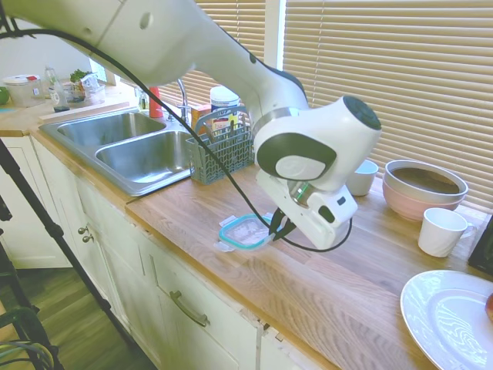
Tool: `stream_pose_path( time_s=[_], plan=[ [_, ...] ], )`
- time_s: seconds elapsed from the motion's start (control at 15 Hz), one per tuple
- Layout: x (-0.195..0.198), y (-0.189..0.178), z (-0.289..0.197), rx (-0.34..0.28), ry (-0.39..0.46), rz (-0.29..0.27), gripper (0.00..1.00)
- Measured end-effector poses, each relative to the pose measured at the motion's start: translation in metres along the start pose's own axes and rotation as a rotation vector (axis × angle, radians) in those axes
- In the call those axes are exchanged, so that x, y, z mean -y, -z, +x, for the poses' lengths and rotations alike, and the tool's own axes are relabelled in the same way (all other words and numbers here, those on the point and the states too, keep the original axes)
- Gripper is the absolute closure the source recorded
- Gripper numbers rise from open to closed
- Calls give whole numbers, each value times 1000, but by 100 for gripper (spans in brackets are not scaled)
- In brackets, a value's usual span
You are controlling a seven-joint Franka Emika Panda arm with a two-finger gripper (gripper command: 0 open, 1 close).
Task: Cover the lid of the food container
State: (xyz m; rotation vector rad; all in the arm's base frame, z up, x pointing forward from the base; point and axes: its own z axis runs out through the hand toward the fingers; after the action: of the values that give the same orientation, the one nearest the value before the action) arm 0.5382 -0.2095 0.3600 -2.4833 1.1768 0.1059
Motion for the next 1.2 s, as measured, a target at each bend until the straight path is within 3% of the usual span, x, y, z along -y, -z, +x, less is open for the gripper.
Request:
stream_pose_path(
  time_s=[0.6,1.2],
  plan=[
    [0,77,-46,-88,-29,11,100],
    [-18,134,-38,-141,-71,-10,100]
  ],
)
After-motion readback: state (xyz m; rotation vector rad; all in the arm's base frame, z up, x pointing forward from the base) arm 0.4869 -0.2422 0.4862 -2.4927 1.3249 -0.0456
